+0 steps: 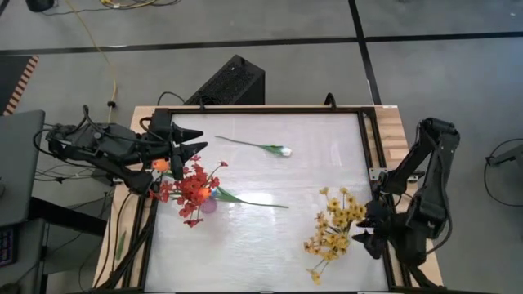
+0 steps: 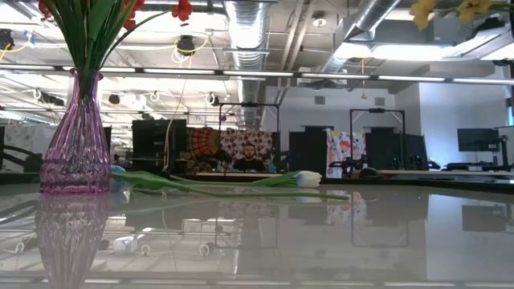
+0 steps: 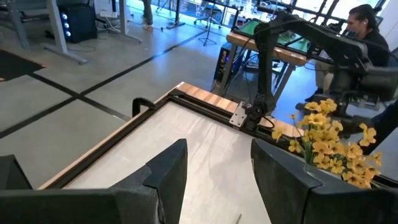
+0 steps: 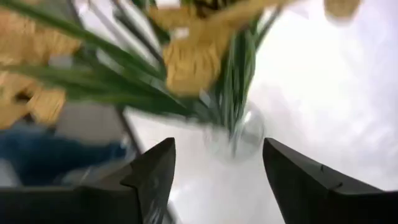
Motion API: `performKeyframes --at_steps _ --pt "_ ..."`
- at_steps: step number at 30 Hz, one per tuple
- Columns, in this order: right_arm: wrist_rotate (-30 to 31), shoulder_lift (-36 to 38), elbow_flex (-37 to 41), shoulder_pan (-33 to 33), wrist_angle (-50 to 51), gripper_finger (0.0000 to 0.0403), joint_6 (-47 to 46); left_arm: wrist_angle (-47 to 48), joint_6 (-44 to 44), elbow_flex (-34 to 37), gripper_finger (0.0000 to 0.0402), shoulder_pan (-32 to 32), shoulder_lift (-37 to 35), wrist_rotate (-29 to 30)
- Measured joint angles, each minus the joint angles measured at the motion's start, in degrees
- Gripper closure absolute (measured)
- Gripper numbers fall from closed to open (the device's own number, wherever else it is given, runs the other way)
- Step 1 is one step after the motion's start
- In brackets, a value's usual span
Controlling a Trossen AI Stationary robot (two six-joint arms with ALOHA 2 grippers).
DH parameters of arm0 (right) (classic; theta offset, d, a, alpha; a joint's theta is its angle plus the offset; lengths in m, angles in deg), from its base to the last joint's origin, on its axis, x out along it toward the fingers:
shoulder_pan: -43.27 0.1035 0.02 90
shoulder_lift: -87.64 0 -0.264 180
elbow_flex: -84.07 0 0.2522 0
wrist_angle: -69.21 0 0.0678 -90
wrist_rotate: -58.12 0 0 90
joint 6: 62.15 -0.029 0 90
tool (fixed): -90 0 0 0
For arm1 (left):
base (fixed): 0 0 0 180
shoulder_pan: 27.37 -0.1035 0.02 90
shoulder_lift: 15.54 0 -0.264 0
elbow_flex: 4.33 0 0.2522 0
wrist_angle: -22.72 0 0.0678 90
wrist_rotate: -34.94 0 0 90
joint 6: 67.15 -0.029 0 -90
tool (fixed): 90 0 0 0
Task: Sort flowers into vase by color
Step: Put the top white flower into the transparent vase
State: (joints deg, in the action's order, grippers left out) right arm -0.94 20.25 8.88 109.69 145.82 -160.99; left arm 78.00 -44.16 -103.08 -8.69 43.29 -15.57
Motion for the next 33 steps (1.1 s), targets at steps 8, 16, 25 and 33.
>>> performKeyframes --at_steps 8,16,25,33 --pt "-10.2 11.42 0.0 -4.06 -3.84 0.0132 -0.05 0.0 -2.28 0.0 0.0236 0.0 0.0 0.0" --pt "-0.84 22.03 0.0 -11.67 -15.07 0.0132 13.7 2.13 -2.98 0.0 0.0236 -0.02 -0.02 -0.02" --pt "2.87 27.81 -0.02 -26.73 -45.37 0.0133 51.66 6.16 -4.94 0.0 0.0236 -0.09 -0.03 0.6" --pt "2.08 25.47 -0.11 -40.95 -45.95 0.0133 58.38 6.49 -12.81 -0.02 0.0239 -11.55 -2.85 0.98"
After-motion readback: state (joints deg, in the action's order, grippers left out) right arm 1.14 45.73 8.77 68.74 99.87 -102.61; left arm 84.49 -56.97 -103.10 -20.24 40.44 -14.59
